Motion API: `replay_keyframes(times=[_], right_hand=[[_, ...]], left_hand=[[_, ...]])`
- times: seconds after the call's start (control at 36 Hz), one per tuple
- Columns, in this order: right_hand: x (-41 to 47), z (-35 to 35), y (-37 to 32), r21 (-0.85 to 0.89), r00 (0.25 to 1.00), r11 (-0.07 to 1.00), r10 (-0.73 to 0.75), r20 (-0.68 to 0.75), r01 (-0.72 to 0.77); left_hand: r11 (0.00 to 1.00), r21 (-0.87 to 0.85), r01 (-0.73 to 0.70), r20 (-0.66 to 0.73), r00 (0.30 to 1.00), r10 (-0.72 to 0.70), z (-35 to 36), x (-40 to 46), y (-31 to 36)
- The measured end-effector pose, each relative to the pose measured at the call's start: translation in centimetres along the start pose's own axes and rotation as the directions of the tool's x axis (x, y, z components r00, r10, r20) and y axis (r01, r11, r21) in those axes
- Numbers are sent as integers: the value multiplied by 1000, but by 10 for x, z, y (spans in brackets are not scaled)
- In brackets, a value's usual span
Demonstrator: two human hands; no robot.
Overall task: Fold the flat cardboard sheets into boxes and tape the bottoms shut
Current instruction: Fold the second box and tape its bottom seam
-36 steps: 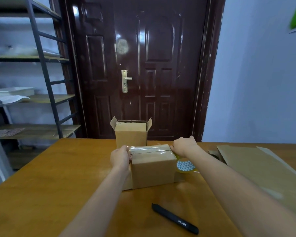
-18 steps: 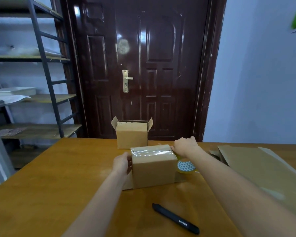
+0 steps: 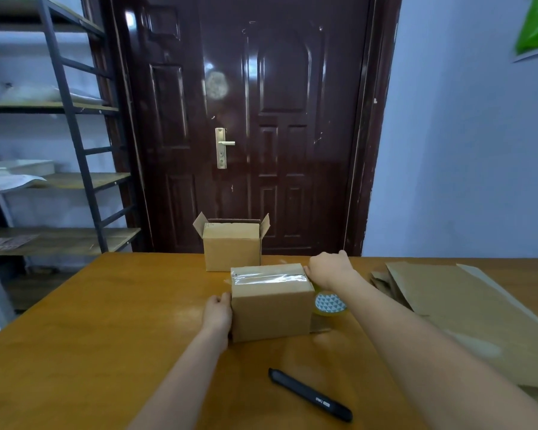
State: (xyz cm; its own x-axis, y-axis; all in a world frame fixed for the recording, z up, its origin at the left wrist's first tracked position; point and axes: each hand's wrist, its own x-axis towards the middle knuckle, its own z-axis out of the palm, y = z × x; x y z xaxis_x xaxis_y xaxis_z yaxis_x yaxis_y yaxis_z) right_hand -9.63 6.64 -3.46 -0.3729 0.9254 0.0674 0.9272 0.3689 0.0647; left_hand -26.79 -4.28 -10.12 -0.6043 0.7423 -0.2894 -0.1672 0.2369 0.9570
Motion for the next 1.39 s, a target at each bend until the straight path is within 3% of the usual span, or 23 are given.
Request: replay_keyframes(times=[0.14,0.33,0.44,0.67,0.81,0.97,1.08,1.19,1.25,1.28,1.33,1.39], right_hand=[[-8,-1,2,29,1000,999,25,14,-25],[-20,-2,1,23,999,999,35,32,-36],[-22,0,0,20,999,999,43,18,-43],[-24,-2,-3,7,998,999,46,36,-46],[-27,0,-2,-3,999,999,44,25,-44],[-30,1,-4,-48,999,998,42,25,-41],[-31,3,-5,-52,999,998,48,10,-48],[-32,4,-4,-48,999,998,45,-1,-45],[-32,5,-3,-25,999,999,48,-3,-48],[-32,5,-3,-15,999,999,50,-7,-50],[-32,4,-3,-5,998,998,55,-13,-55],[-32,5,-3,-5,998,998,59,-14,-59]], left_hand=[[923,219,-318,-76,937,341,-6,2,7],[820,369,-438,-31,876,482,-7,-11,17],[771,476,-422,53,889,454,-1,-15,18],[857,391,-336,151,942,301,-5,1,18],[829,429,-360,224,931,288,-6,-3,26],[822,512,-251,210,964,163,-1,-3,55],[582,783,-219,94,967,238,16,2,56],[545,828,-129,-3,972,236,28,15,45],[420,899,-125,-8,954,300,31,9,48],[315,935,-163,30,921,388,31,5,51],[76,944,-322,222,785,578,31,2,53],[-78,886,-457,405,680,611,35,6,52]])
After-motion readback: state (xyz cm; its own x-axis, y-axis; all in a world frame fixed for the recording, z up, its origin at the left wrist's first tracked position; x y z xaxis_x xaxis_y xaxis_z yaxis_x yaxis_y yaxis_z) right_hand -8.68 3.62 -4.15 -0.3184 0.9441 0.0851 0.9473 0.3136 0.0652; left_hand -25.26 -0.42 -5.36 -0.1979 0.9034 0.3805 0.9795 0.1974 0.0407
